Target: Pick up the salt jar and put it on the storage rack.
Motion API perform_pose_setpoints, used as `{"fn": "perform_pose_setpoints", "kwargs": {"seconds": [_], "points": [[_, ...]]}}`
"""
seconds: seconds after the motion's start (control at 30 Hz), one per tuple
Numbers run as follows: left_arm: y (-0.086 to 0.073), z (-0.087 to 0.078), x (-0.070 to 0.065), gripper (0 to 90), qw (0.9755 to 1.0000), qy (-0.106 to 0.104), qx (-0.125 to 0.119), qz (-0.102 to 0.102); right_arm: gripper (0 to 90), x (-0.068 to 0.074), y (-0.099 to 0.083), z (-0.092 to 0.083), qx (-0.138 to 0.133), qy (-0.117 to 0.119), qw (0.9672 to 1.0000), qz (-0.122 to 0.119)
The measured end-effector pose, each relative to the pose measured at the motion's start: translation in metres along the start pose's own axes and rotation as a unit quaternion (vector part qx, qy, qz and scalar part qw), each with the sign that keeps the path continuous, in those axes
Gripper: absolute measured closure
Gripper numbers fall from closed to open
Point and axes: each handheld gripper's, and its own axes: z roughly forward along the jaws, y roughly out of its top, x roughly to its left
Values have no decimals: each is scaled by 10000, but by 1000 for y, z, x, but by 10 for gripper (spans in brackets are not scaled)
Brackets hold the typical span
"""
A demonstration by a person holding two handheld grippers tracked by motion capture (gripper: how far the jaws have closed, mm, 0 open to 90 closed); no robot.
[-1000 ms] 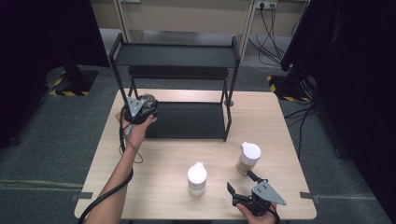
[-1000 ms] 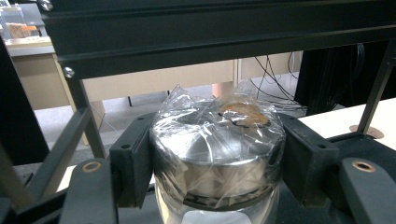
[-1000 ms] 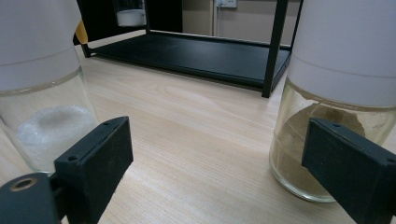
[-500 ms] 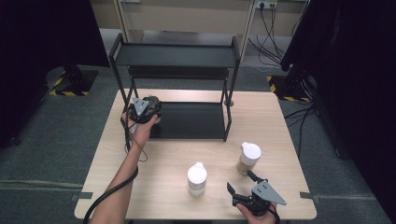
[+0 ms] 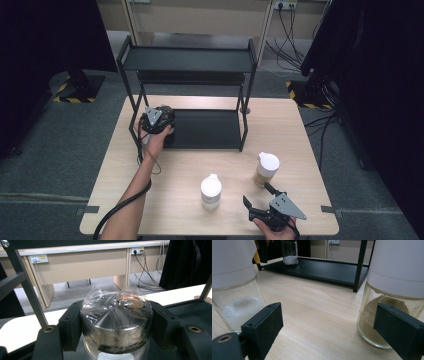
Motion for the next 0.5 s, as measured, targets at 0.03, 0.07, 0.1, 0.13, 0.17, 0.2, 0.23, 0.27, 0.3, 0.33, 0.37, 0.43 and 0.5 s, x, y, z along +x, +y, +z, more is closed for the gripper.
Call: {"fn": "perform_pose_setpoints", "kwargs": {"seconds": [0.03, 0.07, 0.1, 0.13, 0.17, 0.2, 0.23, 0.27, 0.3, 0.33, 0.37, 0.43, 0.5], "points": [[-1, 1, 0, 344, 10000, 2, 4, -21, 89, 0, 0, 0, 4, 0, 10000, 3], [-2, 1, 0, 344, 10000, 6, -26, -26, 89, 0, 0, 0, 11, 1, 10000, 7], [-2, 1, 0, 344, 10000, 14, -22, -45, 89, 0, 0, 0, 13, 2, 10000, 6], [-2, 1, 0, 343, 10000, 19, -29, -71, 89, 0, 0, 0, 10, 1, 10000, 4], [-3, 1, 1, 343, 9999, 23, -34, -105, 89, 0, 0, 0, 4, -2, 10000, 1], [-3, 1, 1, 342, 9999, 23, -30, -146, 90, 0, 0, 0, 5, -3, 10000, -2], [-2, 1, 1, 341, 9999, 8, -6, -107, 89, 0, 0, 0, 6, -7, 10000, -5], [-2, 1, 1, 340, 9999, 8, -6, -107, 89, 0, 0, 0, 6, -7, 10000, -5], [-2, 1, 1, 339, 10000, -7, 9, -72, 89, 1, 0, 0, 13, -8, 10000, -20], [-2, 1, 1, 339, 10000, -12, 29, -51, 89, 1, 0, 0, 13, -8, 10000, -20], [-2, 0, 1, 338, 10000, -3, 44, -51, 89, 1, 0, 0, 18, -8, 10000, -25], [-1, 0, 2, 333, 10000, 15, 48, -62, 89, 1, 0, 0, 18, -9, 10000, -32], [-2, 0, 1, 327, 10000, 8, 77, 7, 89, 1, 0, 0, 3, -7, 10000, -35]]}}
